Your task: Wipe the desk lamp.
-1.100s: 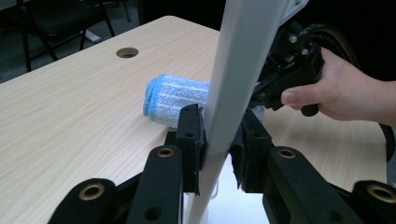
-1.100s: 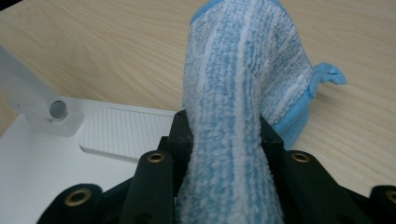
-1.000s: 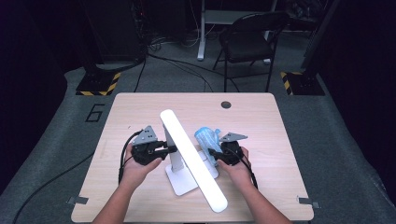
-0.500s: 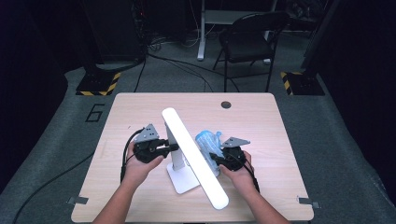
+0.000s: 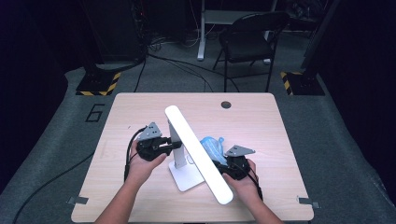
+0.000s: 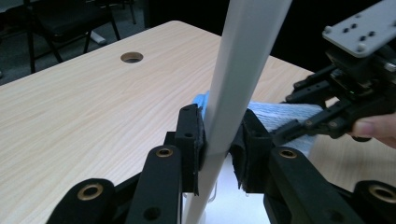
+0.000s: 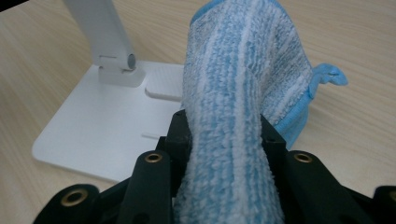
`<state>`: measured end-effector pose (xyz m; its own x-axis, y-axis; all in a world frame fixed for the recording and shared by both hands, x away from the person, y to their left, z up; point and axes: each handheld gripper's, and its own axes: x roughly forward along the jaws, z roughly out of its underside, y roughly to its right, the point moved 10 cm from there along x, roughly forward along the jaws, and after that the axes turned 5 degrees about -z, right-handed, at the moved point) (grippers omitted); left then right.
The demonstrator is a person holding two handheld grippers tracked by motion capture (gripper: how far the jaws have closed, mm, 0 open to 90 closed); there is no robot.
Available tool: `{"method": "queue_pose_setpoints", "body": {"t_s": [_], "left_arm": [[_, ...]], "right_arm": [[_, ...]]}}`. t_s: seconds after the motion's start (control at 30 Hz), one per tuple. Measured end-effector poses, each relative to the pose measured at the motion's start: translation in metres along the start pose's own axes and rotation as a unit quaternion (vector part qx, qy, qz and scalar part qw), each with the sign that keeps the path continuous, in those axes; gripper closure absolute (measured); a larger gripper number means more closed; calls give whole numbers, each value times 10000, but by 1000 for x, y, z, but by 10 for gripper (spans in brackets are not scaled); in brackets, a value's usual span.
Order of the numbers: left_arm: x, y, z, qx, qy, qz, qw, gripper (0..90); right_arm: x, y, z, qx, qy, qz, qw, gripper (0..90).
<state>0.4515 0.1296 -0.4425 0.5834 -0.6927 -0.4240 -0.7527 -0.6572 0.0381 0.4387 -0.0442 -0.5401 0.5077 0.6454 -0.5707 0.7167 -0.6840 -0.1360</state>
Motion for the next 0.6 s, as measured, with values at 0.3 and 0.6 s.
{"method": "queue_pose_setpoints", "body": {"t_s": [0.3, 0.6], "left_arm": [[3, 1, -1, -52, 30, -31, 10000, 737], [-1, 5, 1, -69, -28, 279, 9996, 716]], "right_arm": [[-14, -16, 13, -20, 5, -114, 9999, 654], [0, -11, 28, 19, -229, -24, 9997, 651]]}}
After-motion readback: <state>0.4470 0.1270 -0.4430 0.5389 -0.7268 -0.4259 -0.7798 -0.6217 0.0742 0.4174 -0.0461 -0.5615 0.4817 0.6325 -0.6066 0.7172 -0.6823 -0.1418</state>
